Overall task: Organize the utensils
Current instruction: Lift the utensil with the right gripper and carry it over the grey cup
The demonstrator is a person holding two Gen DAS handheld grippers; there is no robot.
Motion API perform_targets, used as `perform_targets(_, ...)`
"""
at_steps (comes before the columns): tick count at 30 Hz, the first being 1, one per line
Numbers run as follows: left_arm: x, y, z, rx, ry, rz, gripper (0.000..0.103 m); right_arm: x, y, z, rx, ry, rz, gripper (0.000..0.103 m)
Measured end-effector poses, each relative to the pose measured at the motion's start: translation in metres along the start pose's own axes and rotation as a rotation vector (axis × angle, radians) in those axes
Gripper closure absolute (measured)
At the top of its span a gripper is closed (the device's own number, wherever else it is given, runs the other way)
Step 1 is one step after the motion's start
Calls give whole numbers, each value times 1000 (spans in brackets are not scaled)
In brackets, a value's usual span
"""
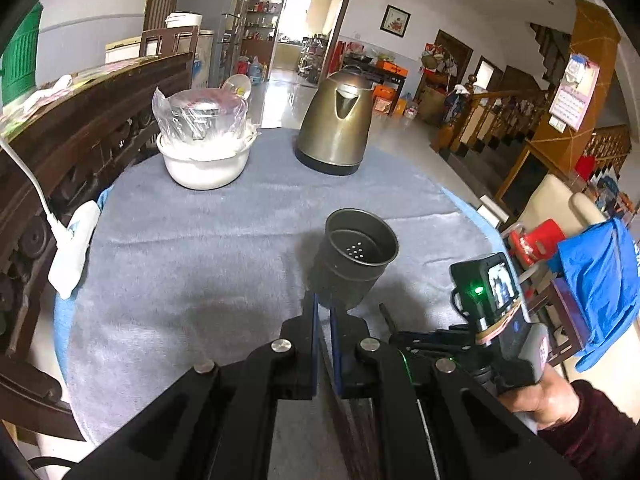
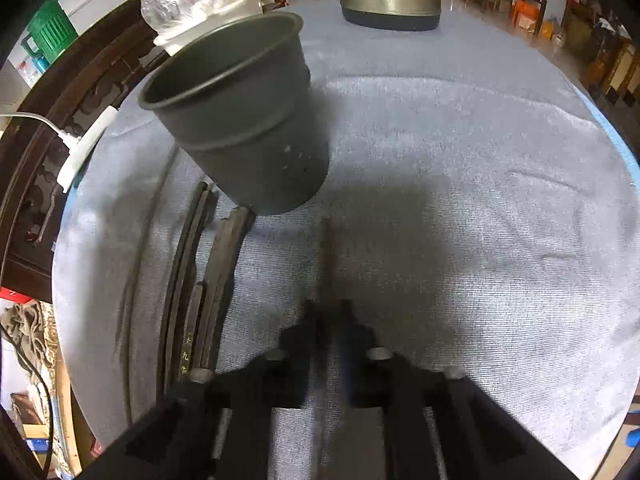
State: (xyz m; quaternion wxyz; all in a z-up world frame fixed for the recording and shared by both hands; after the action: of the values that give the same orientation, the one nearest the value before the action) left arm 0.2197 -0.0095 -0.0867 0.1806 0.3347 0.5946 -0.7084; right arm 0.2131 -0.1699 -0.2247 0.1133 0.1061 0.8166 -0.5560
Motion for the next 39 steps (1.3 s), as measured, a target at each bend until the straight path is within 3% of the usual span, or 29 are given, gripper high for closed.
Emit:
perform_targets(3,3,19,-8,26,-15,-61,97,1,-4,4,-3,10,21,97)
perform_targets(8,5,65,-30,107,-157,-210,97,7,-34,12,-84,45,95,97)
perform_targets(11,4,87,-26,107,-142,-242,94,6,-45,15,-148,68,133,97)
perform_targets(12,4,93,-22,119,-137,-253,92,6,-49,16,-171,80,148,97)
perform_targets(14,2,106,-12,141,-122,-279,72,9,-57,18,-206,97,177,97)
perform_targets(16,2,120,-4,145,-105,-301,68,10,-62,17,-228,109,190,97)
perform_targets(23,-6,155,12,144,-42,-336,69,12,-63,28,-264,140,193,97)
perform_targets(29,7,164,9,207,-37,-365,70,13,-62,38,-278,168,189,97)
perform_targets(34,13,172,15,197,-4,-381,70,11,-58,36,-282,166,181,97)
perform_targets(39,13,178,17,194,24,-374,84,11,-55,27,-285,143,176,97)
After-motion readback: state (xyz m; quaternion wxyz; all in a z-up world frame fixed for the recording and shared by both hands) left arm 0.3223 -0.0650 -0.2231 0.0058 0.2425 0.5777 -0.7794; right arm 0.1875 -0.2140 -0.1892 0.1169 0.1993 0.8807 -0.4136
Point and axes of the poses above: each gripper's, at about its wrist camera, not at the fingertips, and y roughly the way its jaws point, z to its right, x to its underside, the point moved 5 cm from there along y, roughly the way its jaws point, and after that the axes turned 13 degrees about -x, right-handed, at the moved point
